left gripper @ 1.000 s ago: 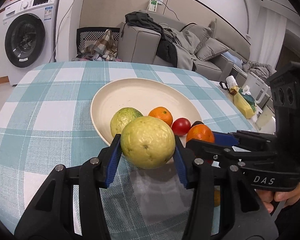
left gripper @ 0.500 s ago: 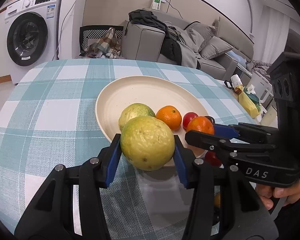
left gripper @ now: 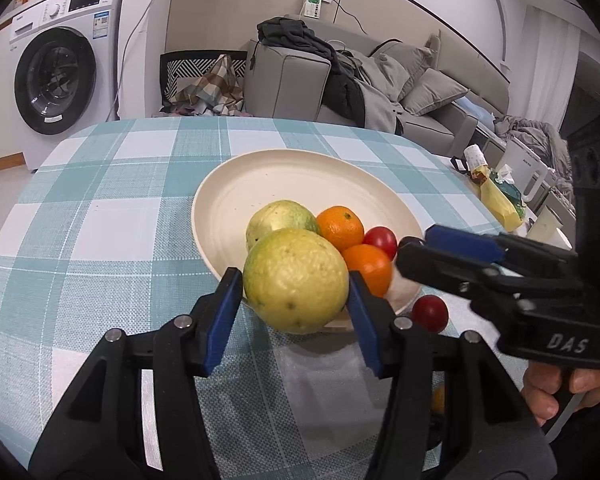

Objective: Organize fruits
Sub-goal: 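Lower both fruits into the cream plate and open both grippers, then move right gripper to the small brown fruit and close on it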

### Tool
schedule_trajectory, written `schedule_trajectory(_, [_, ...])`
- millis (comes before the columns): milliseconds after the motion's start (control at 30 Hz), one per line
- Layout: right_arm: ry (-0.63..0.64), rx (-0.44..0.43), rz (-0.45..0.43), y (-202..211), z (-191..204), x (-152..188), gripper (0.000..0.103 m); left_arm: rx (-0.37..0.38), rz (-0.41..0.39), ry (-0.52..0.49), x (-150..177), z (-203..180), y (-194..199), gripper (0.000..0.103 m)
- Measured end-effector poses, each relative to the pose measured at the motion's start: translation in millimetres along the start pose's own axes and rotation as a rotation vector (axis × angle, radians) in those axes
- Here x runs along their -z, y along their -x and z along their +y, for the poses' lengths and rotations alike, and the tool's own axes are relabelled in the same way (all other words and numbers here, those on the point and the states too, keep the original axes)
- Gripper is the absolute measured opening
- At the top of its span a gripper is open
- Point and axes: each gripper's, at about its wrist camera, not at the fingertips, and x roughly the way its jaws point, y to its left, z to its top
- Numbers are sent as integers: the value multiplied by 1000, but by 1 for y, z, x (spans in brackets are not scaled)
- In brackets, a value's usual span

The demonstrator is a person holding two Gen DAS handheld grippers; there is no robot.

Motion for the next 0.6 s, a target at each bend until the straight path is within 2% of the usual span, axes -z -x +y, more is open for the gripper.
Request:
schedule_trajectory(133, [-1,29,-46,18,-3,4,76,20,9,7,2,-1,0,65])
schedule_trajectory(267, [-7,26,-61,29,-12,12,89,23,14,31,2,1,3,78])
schedule_trajectory(400, [-59,-22,-88,36,-28,21,95,35,-7,59,1,7,11,82])
schedule_trajectory(467, [-80,-40,-88,37,-35,24,102,29,-17,65,2,8,16,84])
schedule_trajectory(533, [-82,-52,-87,39,-39,26,102,13,-24,63,3,8,20,85])
schedule_trajectory(600, [-81,-50,-81,41,-41,29,103,-6,-30,57,4,8,24,92])
